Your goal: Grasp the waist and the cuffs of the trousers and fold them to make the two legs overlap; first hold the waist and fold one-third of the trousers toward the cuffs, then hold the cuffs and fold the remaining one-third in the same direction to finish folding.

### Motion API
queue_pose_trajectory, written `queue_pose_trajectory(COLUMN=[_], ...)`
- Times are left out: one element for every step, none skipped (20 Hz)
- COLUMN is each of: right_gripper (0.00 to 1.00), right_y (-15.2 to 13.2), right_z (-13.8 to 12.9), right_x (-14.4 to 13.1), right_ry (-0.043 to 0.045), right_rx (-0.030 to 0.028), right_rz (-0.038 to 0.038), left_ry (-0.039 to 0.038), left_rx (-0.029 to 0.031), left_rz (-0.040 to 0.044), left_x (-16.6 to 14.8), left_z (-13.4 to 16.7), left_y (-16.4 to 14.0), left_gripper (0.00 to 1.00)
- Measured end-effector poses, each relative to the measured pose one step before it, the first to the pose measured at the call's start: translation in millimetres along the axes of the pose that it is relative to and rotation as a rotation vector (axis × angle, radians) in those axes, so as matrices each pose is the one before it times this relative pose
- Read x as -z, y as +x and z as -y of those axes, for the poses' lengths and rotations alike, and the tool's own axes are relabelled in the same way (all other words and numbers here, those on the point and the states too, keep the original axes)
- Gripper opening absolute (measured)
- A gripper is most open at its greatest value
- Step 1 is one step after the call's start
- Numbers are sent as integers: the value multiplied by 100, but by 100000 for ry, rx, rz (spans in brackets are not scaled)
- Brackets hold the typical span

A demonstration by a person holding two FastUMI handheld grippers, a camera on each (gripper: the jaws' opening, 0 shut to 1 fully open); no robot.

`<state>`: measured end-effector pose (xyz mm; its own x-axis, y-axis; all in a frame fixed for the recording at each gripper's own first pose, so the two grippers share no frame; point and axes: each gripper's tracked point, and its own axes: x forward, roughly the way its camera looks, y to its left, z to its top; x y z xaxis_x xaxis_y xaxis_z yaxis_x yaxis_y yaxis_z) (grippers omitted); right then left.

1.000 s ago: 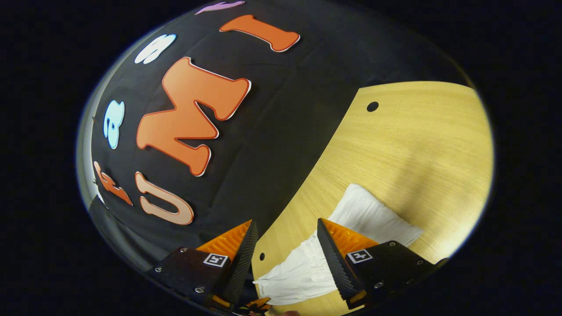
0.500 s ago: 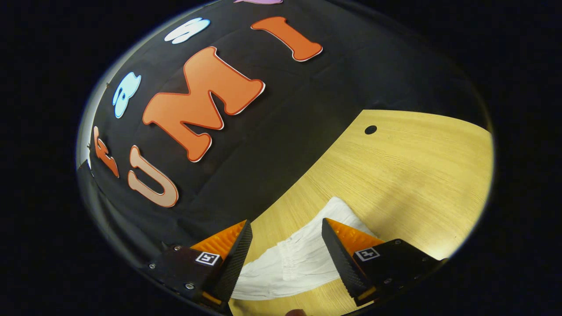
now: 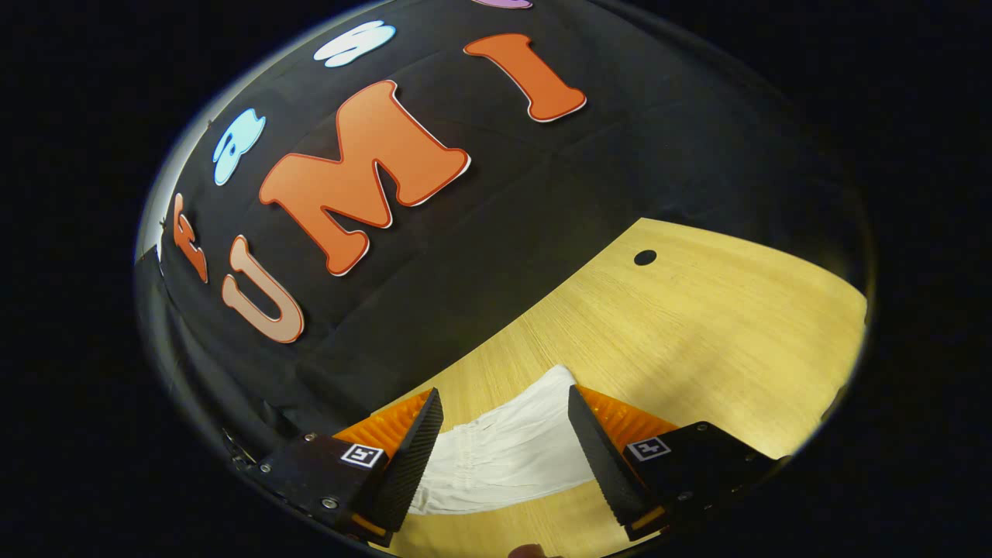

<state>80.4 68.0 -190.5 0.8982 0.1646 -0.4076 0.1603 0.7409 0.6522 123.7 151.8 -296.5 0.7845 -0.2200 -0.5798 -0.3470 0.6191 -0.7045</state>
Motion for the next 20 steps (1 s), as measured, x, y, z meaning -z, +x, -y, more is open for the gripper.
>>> queue_pose_trajectory(right_gripper=[98,98,98,98,98,98,98,98,98,98,98,98,98,98,98,98,98,98,98,98], right_y=[-77,-78,-232,-248,-244,-69,-135,-236,-188,-49,-133,-245,-169,-249,-137,-178,-93,17,-47,-116], right_z=[202,374,560,559,418,399,542,640,590,529,513,387,565,678,630,492,488,350,618,472], right_x=[-459,-431,-432,-382,-368,-332,-411,-293,-277,-176,-42,-81,-137,-131,-138,-142,-237,-154,-178,-185], right_ry=[-1827,-1481,-1075,-973,-1069,-1458,-1497,-1326,-933,-574,-320,-822,-1352,-1482,-1003,-304,319,694,596,251], right_rx=[-76,187,58,228,-324,466,-57,680,326,398,203,3,395,332,537,-166,41,-168,238,-118], right_rz=[-132,-36,46,9,104,155,355,82,98,-501,-933,-309,37,139,-121,-50,15,-26,-54,97], left_ry=[1445,1576,1778,1624,1721,1563,1311,1264,1222,1219,1370,1525,1776,1891,2280,2678,3056,3184,3214,3325], left_rx=[377,1414,345,1188,324,1005,578,636,377,763,507,874,833,933,1102,755,1316,963,1234,1054], left_rz=[994,622,906,594,580,600,457,329,121,-184,-277,-354,-424,-411,-1085,-691,-1053,-776,-1462,-1049], left_x=[-186,183,23,35,8,22,20,170,244,346,378,464,405,532,563,578,505,572,641,690], left_z=[1412,1411,1315,1500,1296,1325,1101,1093,1262,1251,1189,1125,1287,1297,1364,1139,1389,1389,1536,1387], left_y=[-174,-76,-151,6,-140,197,-72,339,217,432,299,380,104,594,331,259,441,645,507,676], left_gripper=[5,6,6,6,5,5,5,7,5,5,4,6,7,6,5,5,5,5,6,5])
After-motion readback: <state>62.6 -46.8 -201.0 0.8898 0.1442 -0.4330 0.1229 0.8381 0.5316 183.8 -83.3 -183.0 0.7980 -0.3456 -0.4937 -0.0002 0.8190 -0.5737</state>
